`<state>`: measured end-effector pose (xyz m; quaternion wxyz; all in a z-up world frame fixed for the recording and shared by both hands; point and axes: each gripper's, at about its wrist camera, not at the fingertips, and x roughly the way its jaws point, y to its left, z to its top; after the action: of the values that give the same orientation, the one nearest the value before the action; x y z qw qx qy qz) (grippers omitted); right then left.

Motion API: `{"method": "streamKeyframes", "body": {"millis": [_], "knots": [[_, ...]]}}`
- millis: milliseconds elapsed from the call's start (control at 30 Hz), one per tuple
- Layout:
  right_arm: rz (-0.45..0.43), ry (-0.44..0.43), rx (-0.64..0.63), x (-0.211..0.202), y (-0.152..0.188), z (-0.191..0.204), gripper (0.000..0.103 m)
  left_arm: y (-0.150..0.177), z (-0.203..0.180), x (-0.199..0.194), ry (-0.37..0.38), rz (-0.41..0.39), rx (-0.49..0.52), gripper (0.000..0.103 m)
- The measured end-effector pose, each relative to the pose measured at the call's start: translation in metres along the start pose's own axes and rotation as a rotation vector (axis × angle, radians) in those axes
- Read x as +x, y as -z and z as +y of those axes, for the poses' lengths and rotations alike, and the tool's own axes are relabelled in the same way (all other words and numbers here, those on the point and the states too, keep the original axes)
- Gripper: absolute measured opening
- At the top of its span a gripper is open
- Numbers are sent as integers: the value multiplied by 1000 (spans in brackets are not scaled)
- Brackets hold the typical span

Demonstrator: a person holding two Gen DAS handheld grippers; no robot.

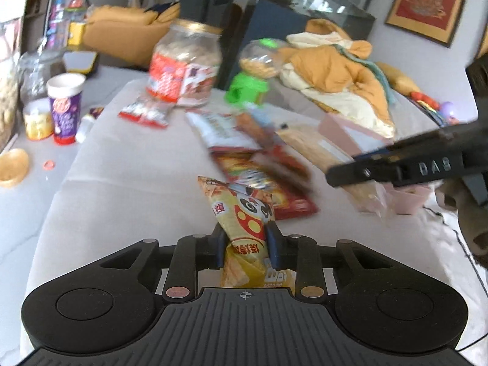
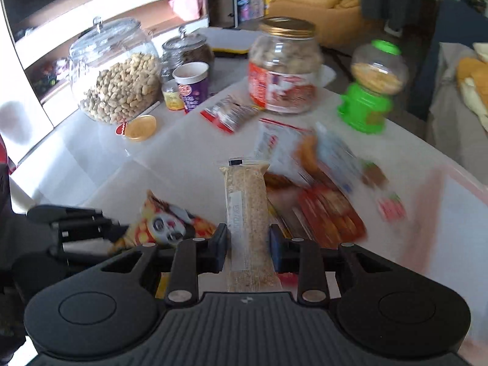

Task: Organize snacks
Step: 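Carry both snacks over the pink box and open both tools to drop them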

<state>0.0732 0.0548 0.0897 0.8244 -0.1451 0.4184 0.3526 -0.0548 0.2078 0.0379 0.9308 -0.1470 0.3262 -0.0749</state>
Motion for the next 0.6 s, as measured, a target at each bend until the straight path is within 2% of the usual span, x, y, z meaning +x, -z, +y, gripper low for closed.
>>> {"method": "streamKeyframes", "body": {"millis": [167,300,367,467,600], "knots": [[-110,19,54,-61,38,-31,28,-29,-51,-17,29,-78,91,31],[-240,62,148,-108,56,-73,28,-74,-96,-9,127,-160,108,31],[-305,138,197,-127,66,-95,28,-93,-115,9,183,-171,99,31],[-357,244,261,-143,79,-126,28,-110,-149,51,250,-116,110,31],[-347,282,362,-140,91,-171,28,-104,-177,118,281,15,88,32]]}}
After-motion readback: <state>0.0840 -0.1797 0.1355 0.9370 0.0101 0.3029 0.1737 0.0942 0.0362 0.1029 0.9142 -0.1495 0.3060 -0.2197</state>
